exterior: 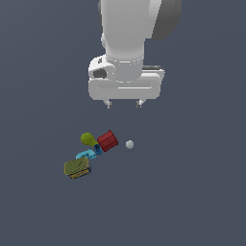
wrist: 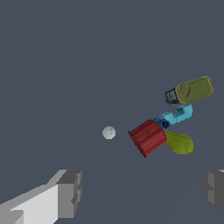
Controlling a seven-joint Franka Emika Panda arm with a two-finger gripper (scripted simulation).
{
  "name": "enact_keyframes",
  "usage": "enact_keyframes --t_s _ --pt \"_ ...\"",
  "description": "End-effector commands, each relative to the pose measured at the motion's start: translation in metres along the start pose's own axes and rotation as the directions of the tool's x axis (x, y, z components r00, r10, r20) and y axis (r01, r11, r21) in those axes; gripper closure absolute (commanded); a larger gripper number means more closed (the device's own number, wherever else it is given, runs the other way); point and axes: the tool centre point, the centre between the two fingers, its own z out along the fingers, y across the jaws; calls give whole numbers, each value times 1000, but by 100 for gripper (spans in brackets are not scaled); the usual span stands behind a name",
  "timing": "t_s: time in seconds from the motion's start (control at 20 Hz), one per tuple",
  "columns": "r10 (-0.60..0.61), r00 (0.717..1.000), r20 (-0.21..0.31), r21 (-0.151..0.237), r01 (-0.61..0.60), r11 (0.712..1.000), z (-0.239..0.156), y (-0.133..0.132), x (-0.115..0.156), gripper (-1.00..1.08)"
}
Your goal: Pick up a designated object from a clutter of objects.
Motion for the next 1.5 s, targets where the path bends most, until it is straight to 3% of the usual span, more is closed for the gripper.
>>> enact_keyframes --t_s 0.0,0.85,1.45 --pt "0 1000 0 0 0 1000 0 0 0 -92" --pt "8 1000 -13 7 -8 1000 3 -9 8 -92" --pt "-80 997 -9 -6 80 997 37 23 12 -92"
